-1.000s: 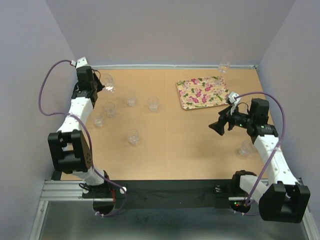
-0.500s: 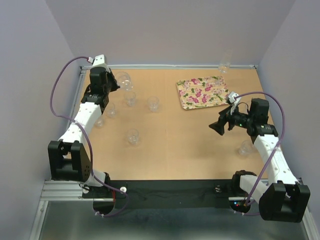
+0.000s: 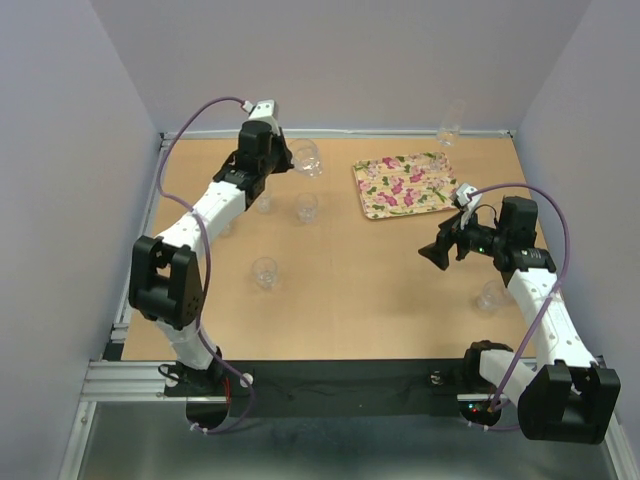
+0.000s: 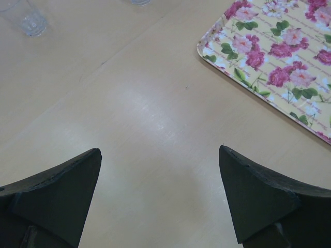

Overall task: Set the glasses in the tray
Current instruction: Grab a glass with a robot arm, then place the glass into the tray

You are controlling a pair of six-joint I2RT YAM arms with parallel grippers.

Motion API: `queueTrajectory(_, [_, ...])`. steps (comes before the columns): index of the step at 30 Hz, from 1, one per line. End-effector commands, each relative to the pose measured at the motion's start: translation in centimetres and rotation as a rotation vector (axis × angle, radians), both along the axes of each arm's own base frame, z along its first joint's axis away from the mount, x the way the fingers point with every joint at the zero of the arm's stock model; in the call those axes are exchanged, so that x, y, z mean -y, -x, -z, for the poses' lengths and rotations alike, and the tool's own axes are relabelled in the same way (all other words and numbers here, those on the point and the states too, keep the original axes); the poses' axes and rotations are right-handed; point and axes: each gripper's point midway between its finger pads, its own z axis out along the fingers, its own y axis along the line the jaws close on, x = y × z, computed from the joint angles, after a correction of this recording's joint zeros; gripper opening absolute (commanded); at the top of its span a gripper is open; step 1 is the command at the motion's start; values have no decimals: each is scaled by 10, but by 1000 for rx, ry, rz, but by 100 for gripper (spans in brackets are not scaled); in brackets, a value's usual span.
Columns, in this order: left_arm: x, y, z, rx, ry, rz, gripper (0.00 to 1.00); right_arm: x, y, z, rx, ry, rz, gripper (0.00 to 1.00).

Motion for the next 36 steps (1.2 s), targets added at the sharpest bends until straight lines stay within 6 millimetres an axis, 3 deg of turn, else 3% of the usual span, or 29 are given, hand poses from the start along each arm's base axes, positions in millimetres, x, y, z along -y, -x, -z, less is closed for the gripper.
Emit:
queueTrajectory(1, [47,-18,-41,92,94,80,0,4,-7,-6,50,14,12,100])
queueTrajectory(3, [64,-22,-40,87,105,108,0,4,-7,-6,51,13,11,100])
queueTrajectory(4, [77,-27,-26,63,98,123,0,4,-7,-6,49,12,11,100])
queueTrajectory(5, [86,-31,-35,77,111,134,0,4,-8,-7,52,14,12,100])
queueTrajectory(7, [100,-37,-31,67,119,152,0,5,-8,-6,51,14,15,100])
queueTrajectory(8, [112,-41,-15,41,116,167,0,5,-8,-6,50,13,16,100])
queueTrajectory(9, [122,-45,-25,50,150,189,0,5,-8,-6,50,12,15,100])
queueTrajectory(10, [133,-52,-21,44,169,208,0,4,-7,-6,47,10,14,100])
queueTrajectory(15, [163,-69,-10,16,238,259,0,4,-8,-4,36,5,13,100])
queueTrajectory(28, [191,-104,29,-38,307,225,0,5,-9,0,19,2,15,100])
queueTrajectory(36, [187,-119,50,-49,298,154,0,6,-11,1,15,7,23,100])
